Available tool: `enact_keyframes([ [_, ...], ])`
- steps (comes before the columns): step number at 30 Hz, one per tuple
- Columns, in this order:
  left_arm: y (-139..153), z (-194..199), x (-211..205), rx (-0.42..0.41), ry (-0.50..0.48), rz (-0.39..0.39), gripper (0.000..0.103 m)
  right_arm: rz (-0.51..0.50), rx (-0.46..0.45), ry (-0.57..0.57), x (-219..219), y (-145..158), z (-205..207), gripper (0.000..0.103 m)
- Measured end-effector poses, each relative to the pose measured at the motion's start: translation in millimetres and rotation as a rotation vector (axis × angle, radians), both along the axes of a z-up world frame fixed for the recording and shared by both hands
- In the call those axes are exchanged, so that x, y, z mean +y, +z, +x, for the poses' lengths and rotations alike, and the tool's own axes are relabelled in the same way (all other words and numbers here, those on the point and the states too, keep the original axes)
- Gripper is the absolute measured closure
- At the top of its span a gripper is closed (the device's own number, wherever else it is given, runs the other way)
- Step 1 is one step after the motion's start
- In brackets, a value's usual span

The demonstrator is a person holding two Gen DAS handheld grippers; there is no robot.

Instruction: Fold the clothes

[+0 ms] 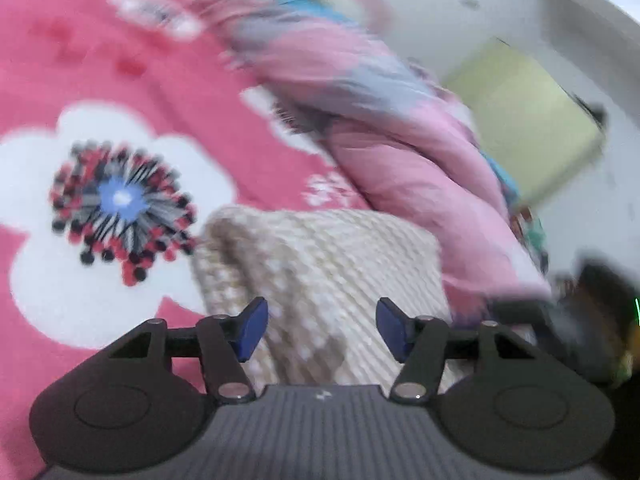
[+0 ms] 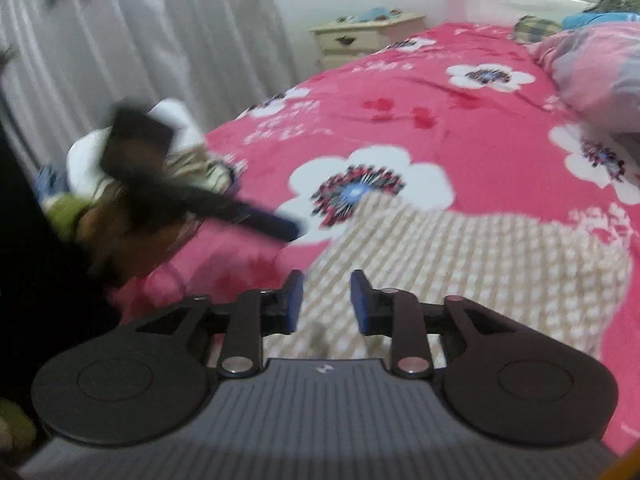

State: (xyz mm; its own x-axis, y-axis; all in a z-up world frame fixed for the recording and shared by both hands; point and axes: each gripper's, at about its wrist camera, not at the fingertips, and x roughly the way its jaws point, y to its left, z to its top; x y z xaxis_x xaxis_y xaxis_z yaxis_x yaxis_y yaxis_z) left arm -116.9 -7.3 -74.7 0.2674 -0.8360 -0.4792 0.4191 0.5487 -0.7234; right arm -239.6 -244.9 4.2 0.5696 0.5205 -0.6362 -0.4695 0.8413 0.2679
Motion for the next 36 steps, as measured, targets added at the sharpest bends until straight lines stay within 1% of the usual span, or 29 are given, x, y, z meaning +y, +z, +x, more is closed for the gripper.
enact_keyframes([
  [1,-8,10,2,0.051,0.015,-0.026,0.051,0.001,0.011,0.01,-1,-2,-4,0.075],
  [2,-16,20,3,0.106,0.034,-0.047,0.053,0.001,0.021,0.019,-1,-4,-7,0.075],
  [3,-20,26,7,0.149,0.041,-0.067,0.058,-0.002,0.025,0.024,-1,-7,-9,0.074],
  [4,-26,31,5,0.191,0.042,-0.082,0.065,-0.008,0.029,0.031,-1,-10,-11,0.074],
  [5,-33,37,4,0.233,0.043,-0.097,0.068,-0.022,0.036,0.046,0,-14,-11,0.073],
  [6,-40,41,2,0.27,0.044,-0.111,0.071,-0.043,0.043,0.062,3,-19,-12,0.073],
  [7,-46,45,1,0.301,0.048,-0.132,0.078,-0.096,0.051,0.086,7,-24,-14,0.073],
  [8,-47,46,3,0.334,0.05,-0.157,0.079,-0.146,0.055,0.112,11,-28,-16,0.073],
  [10,-47,48,5,0.349,0.042,-0.18,0.082,-0.21,0.041,0.172,12,-30,-20,0.073],
  [12,-52,51,3,0.361,0.036,-0.177,0.082,-0.224,0.073,0.193,3,-32,-19,0.074],
  [14,-56,54,1,0.39,0.035,-0.17,0.082,-0.236,0.096,0.218,-4,-31,-17,0.074],
  [16,-57,58,1,0.408,0.028,-0.176,0.082,-0.257,0.109,0.27,-2,-21,-9,0.074],
  [17,-56,59,2,0.416,0.023,-0.18,0.082,-0.265,0.093,0.296,2,-12,-3,0.074],
  [19,-60,62,2,0.451,0.005,-0.208,0.081,-0.247,0.017,0.345,17,10,8,0.072],
  [21,-68,67,5,0.515,-0.006,-0.25,0.079,-0.199,-0.04,0.423,43,24,23,0.072],
  [23,-73,69,8,0.551,0.005,-0.268,0.079,-0.192,-0.065,0.509,75,26,33,0.072],
  [26,-66,68,7,0.487,0.018,-0.23,0.079,-0.307,-0.026,0.59,125,6,43,0.073],
  [27,-66,67,6,0.475,0.017,-0.225,0.08,-0.382,0.017,0.602,131,-8,44,0.075],
  [28,-66,67,6,0.466,0.015,-0.223,0.08,-0.453,0.064,0.598,124,-22,44,0.076],
  [29,-69,67,7,0.473,0.007,-0.235,0.08,-0.502,0.107,0.584,114,-34,44,0.08],
  [31,-76,65,10,0.493,-0.008,-0.266,0.081,-0.419,0.157,0.474,72,-43,43,0.08],
  [32,-78,65,12,0.488,-0.022,-0.276,0.08,-0.36,0.19,0.403,57,-41,43,0.08],
  [33,-79,64,16,0.488,-0.037,-0.291,0.077,-0.315,0.211,0.342,45,-38,42,0.08],
  [35,-80,61,19,0.482,-0.058,-0.304,0.075,-0.333,0.162,0.31,39,-34,29,0.08],
  [36,-79,59,20,0.472,-0.069,-0.305,0.071,-0.342,0.137,0.295,39,-33,23,0.08],
])
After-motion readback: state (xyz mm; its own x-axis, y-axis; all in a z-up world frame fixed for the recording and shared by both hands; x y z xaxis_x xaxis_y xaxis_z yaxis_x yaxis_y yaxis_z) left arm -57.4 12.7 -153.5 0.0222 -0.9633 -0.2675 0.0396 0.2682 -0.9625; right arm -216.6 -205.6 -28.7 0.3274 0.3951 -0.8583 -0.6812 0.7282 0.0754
